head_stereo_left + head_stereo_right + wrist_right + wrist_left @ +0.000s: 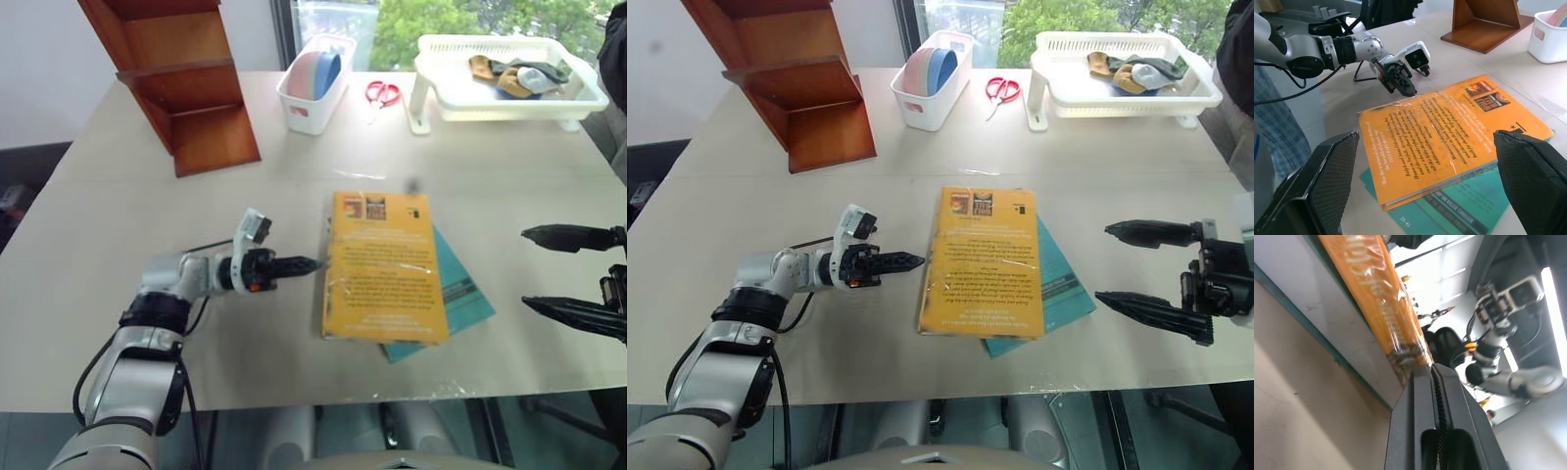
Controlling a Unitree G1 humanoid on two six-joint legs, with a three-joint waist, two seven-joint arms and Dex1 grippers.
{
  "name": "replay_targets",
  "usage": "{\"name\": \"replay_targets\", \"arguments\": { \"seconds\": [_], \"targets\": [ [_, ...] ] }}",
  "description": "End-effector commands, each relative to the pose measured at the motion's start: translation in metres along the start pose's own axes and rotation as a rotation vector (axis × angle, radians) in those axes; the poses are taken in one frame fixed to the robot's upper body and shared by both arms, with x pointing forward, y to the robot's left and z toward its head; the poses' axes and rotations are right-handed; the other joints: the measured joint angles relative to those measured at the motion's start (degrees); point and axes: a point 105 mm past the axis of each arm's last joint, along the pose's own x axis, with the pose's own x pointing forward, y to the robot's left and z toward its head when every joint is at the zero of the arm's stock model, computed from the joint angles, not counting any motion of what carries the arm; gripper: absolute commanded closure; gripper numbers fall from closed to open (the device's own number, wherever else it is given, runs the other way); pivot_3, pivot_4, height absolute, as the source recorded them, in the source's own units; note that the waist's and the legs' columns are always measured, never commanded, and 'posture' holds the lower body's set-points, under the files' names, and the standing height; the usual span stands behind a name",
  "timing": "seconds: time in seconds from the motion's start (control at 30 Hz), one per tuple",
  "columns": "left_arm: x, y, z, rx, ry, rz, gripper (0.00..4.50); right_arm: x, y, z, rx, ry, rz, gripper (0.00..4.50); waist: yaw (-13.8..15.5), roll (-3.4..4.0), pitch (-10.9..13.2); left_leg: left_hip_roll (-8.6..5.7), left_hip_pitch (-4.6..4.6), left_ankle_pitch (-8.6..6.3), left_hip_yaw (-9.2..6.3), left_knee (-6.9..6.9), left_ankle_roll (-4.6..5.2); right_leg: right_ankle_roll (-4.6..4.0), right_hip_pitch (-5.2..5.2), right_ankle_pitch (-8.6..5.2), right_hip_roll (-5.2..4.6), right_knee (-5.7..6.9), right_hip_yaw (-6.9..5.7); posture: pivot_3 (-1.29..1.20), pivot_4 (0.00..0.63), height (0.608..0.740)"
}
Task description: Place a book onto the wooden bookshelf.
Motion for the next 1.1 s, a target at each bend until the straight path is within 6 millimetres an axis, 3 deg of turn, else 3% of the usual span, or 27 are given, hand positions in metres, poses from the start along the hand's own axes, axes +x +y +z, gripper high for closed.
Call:
{"name": "replay_targets", "arguments": {
  "seconds": [0.03, 0.27, 0.53, 0.73, 0.83, 1.1],
  "targets": [
    [-0.001, 0.003, -0.004, -0.019, 0.017, 0.018, 3.69, -0.001, 0.001, 0.006, -0.040, 0.002, 0.004, 0.00, 0.0, 0.01, 0.0, 0.00, 0.00, 0.00, 0.00, 0.01, 0.00, 0.00, 0.00, 0.00, 0.00, 0.01, 0.00, 0.00, 0.150, 0.740],
    [0.012, 0.009, -0.005, -0.090, 0.042, 0.022, 0.38, -0.002, 0.001, 0.006, -0.046, -0.002, -0.003, 0.00, 0.3, 0.17, -0.1, -0.03, -0.01, 0.00, -0.06, 0.03, 0.00, 0.00, 0.04, 0.00, 0.00, 0.00, -0.05, 0.00, 0.150, 0.740],
    [0.030, 0.004, -0.002, -0.136, 0.067, -0.036, 0.38, -0.002, 0.002, 0.003, -0.061, 0.002, -0.008, 0.00, 1.2, 0.38, -0.2, -0.35, -0.08, 0.02, -0.31, 0.11, 0.03, 0.02, 0.14, -0.01, -0.21, 0.00, -0.31, 0.00, 0.150, 0.740],
    [0.031, 0.005, -0.004, -0.140, 0.097, -0.036, 0.38, -0.002, 0.002, 0.001, -0.065, 0.002, -0.006, 0.00, 1.2, 0.38, -0.2, -0.36, -0.10, 0.02, -0.66, 0.10, 0.03, 0.01, 0.16, -0.01, -0.21, 0.00, -0.40, 0.00, 0.150, 0.740],
    [0.030, 0.002, -0.005, -0.150, 0.111, -0.052, 1.05, -0.002, 0.002, 0.001, -0.066, 0.000, -0.006, 0.00, 1.1, 0.38, -0.2, -0.39, -0.09, 0.03, -0.70, 0.10, 0.02, 0.01, 0.18, -0.01, -0.23, 0.00, -0.40, 0.00, 0.150, 0.740],
    [0.025, 0.000, -0.002, -0.127, 0.121, -0.030, 4.29, -0.001, -0.001, -0.001, -0.067, -0.006, 0.005, 0.00, 1.2, 0.41, -0.3, -0.40, -0.08, 0.03, -0.76, 0.10, 0.02, 0.01, 0.20, -0.01, -0.24, 0.00, -0.44, 0.00, 0.150, 0.740]
  ]
}}
